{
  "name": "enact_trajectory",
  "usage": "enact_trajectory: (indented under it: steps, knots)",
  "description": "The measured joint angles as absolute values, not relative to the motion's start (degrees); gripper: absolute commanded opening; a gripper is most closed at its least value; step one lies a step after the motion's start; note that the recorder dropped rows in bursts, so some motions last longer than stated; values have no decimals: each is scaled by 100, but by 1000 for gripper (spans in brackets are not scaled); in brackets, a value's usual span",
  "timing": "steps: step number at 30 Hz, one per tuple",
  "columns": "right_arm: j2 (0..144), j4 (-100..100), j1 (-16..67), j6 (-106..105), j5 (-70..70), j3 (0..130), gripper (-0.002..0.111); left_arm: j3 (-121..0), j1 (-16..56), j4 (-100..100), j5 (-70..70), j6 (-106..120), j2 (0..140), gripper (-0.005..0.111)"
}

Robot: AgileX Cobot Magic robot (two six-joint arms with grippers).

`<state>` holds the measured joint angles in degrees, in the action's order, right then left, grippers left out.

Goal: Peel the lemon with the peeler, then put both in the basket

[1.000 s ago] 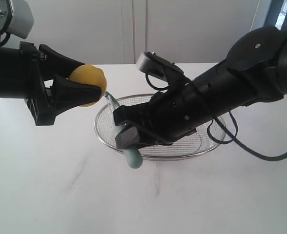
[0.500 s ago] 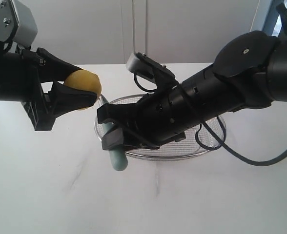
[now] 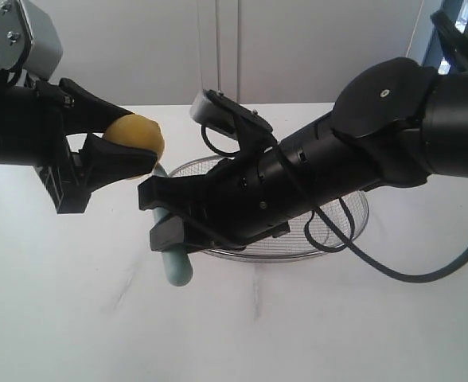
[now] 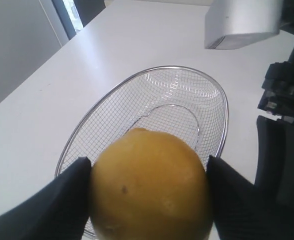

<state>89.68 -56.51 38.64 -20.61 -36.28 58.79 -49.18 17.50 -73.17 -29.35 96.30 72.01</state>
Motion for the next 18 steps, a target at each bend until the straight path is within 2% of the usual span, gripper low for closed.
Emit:
enact_trajectory:
  steps: [18]
  knots:
    - [8968,-5651,3864,-2057,-3492,5879,0,-4898,1750,-7248,-2910,9630,7496,0]
